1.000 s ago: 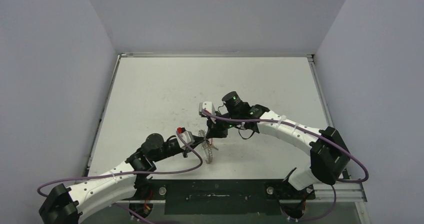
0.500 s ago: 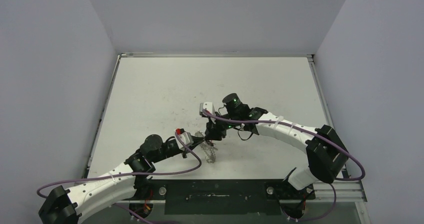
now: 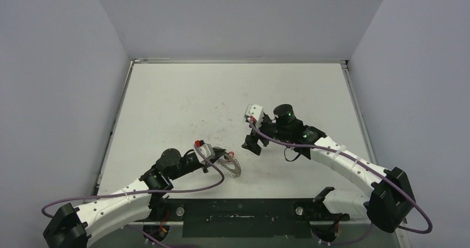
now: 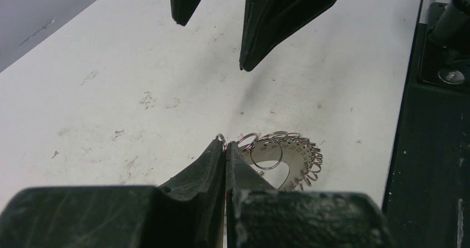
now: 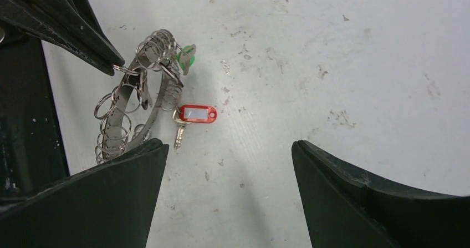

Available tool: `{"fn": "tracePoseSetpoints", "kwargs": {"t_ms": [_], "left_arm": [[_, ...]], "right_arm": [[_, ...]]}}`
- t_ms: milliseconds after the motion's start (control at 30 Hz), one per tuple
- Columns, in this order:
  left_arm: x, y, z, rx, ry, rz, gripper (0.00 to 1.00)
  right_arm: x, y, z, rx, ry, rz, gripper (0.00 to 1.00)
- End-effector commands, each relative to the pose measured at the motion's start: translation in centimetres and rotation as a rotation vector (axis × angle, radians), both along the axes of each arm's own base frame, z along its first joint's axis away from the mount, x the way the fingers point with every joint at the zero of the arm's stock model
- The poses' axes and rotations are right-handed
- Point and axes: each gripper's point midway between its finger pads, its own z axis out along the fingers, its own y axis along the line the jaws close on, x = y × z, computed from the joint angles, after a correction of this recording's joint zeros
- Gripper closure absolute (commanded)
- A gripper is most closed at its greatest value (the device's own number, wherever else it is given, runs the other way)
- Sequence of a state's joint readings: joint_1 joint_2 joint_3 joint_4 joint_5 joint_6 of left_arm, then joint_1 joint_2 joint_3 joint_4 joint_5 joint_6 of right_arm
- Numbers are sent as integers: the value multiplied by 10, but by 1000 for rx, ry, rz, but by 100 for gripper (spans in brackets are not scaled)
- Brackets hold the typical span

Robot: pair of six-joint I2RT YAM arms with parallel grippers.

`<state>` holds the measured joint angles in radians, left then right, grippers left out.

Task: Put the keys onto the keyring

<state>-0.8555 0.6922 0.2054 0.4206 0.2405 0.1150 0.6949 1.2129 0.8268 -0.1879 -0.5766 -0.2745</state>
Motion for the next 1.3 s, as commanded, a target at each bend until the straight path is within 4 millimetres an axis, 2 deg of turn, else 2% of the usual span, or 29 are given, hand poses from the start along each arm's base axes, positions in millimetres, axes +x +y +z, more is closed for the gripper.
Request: {"fn": "tracePoseSetpoints", "kwargs": {"t_ms": [0,300,600,833,867,933,967,1100,1133,1167,1267], "left_arm": [[22,1,29,-89,-66,102,100],[61,3,26,-90,-48,258,100],[115,25,28,-112,-3,421,100],[157,35,28,-105,-2,438,100],[162,36,27,-101,2,437,93],[172,40,24,-98,16,446,65],[178,44,25,-106,19,455,55],[192,66,30,-156,37,520,21],[194,74,33,-168,40,540,9],[195,83,34,-180,46,563,3],[195,114,36,-207,67,640,3]], "right_arm": [[22,-8,25,73,-86,-119,14],[37,-29,19,97,-44,-250,2],[51,-54,12,95,-16,-382,0],[63,-73,5,115,9,-480,0],[66,-76,4,119,12,-500,0],[71,-85,0,129,25,-546,0],[75,-89,2,146,26,-571,0],[86,-110,-4,166,47,-678,0],[89,-117,-6,161,48,-710,0],[91,-125,-8,155,50,-745,0],[98,-152,-13,139,49,-868,0]]}}
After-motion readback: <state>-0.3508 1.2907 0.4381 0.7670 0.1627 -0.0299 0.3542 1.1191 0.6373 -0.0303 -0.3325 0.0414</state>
